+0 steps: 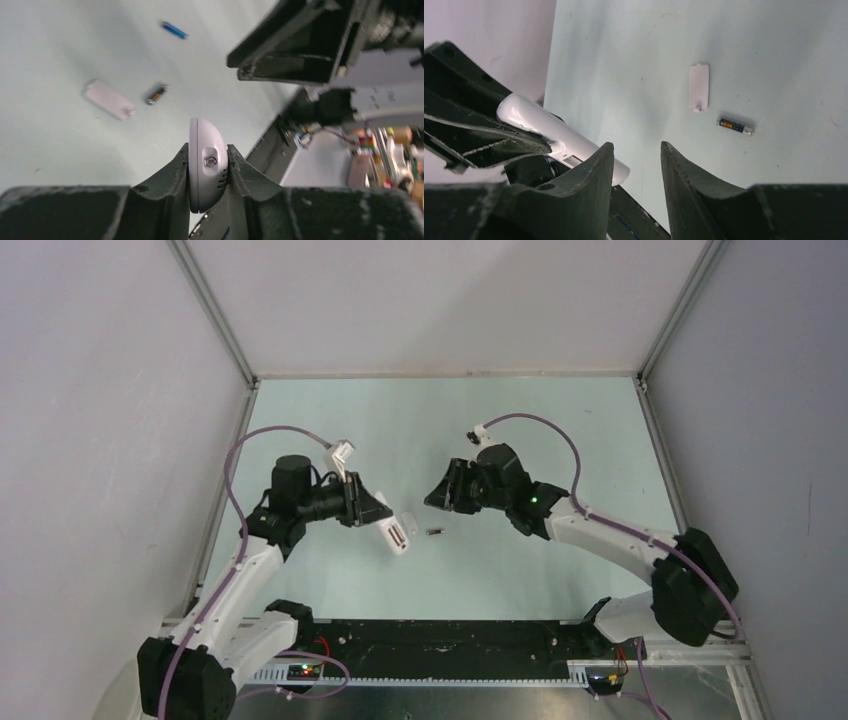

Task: Load the batteries into the remote control
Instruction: Pick up the battery from the center of the board.

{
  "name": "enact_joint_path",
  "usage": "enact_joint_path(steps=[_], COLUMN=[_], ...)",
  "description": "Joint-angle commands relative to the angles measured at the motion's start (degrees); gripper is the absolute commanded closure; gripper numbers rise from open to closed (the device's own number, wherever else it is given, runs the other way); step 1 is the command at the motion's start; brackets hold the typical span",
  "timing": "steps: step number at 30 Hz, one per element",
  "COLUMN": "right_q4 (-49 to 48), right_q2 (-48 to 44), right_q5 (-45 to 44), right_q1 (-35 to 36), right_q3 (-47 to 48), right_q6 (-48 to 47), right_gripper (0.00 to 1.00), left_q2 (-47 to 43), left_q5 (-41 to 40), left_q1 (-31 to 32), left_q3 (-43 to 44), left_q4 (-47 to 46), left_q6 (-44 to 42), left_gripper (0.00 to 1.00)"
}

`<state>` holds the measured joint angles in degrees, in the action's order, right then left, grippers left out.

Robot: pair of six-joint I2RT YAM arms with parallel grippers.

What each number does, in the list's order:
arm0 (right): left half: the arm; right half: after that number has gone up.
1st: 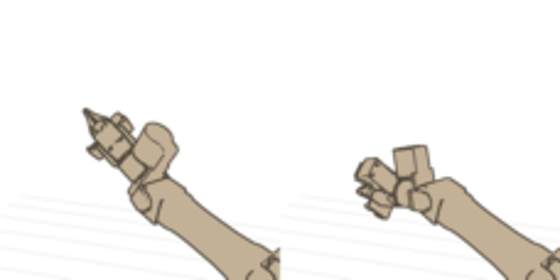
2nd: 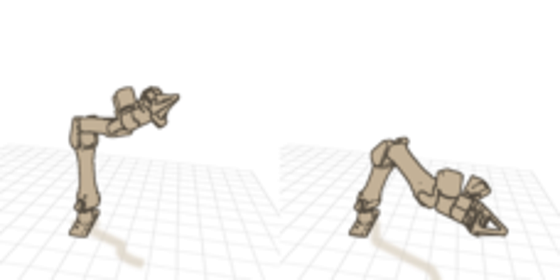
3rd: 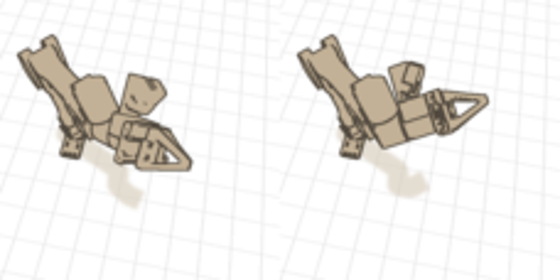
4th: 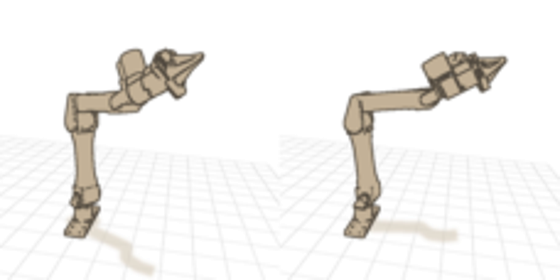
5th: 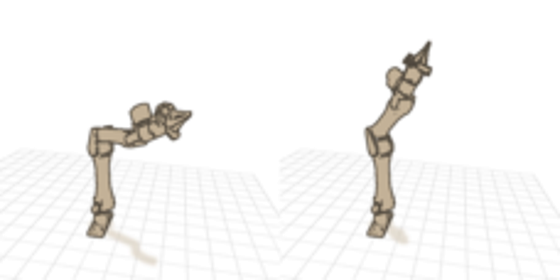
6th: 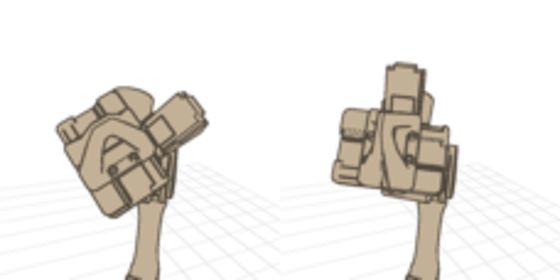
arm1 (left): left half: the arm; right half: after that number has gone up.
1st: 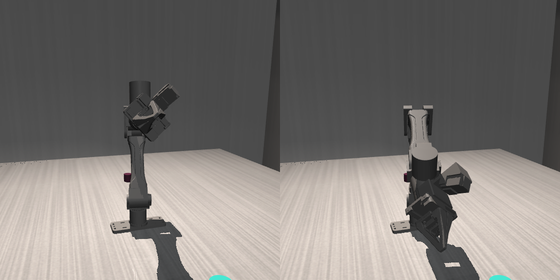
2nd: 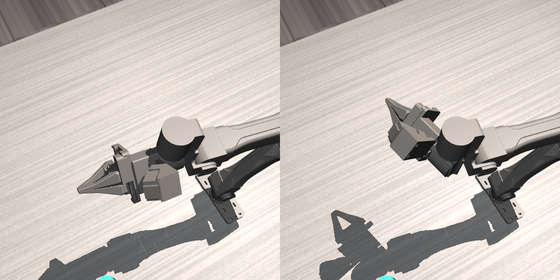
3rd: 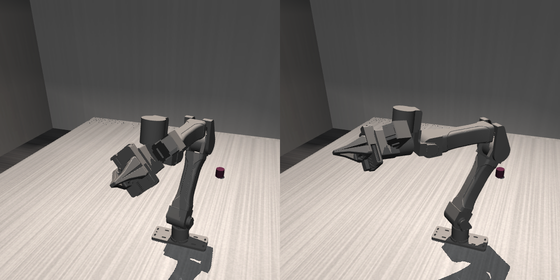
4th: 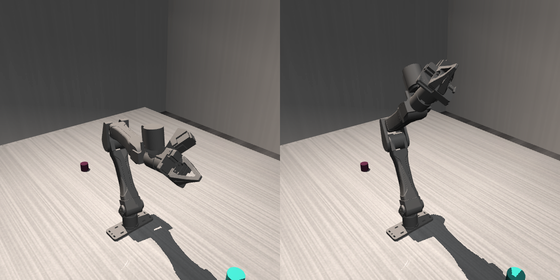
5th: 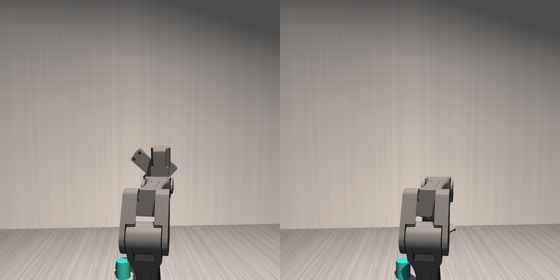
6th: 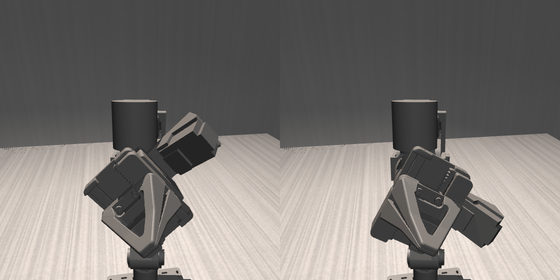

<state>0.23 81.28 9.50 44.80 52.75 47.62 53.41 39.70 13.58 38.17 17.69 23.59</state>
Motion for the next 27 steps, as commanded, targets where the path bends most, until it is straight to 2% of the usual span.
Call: enact_joint_path(steps=[1,8,15,20,23,27], right_q4=[9.18,13.68,15.48,16.13,17.12,16.93], right_q2=[-6.61,-10.34,-10.71,-9.06,-7.36,-5.22], right_q5=[2.70,-1.57,-6.10,-11.35,-15.50,-18.10], right_q1=[0.66,1.78,1.78,1.34,0.60,-1.09], right_q3=[1.95,2.00,2.00,2.00,2.00,2.04], right_q6=[-11.75,-19.15,-19.94,-16.89,-15.66,-16.74], right_gripper=[0.55,0.53,0.51,0.50,0.49,0.49], left_q2=[-3.19,-7.52,-9.32,-6.33,-4.14,-1.09], left_q5=[16.88,18.14,17.61,15.24,3.48,0.09], left_q1=[1.78,5.07,6.91,6.92,6.85,6.94], left_q3=[1.49,0.05,-0.76,0.30,1.77,1.17], left_q4=[-2.01,-2.34,-3.73,-4.15,-4.12,-5.70], left_q6=[-7.95,-14.91,-19.92,-16.11,-9.39,-2.56], left_gripper=[1.00,1.00,1.00,0.99,1.00,1.00])
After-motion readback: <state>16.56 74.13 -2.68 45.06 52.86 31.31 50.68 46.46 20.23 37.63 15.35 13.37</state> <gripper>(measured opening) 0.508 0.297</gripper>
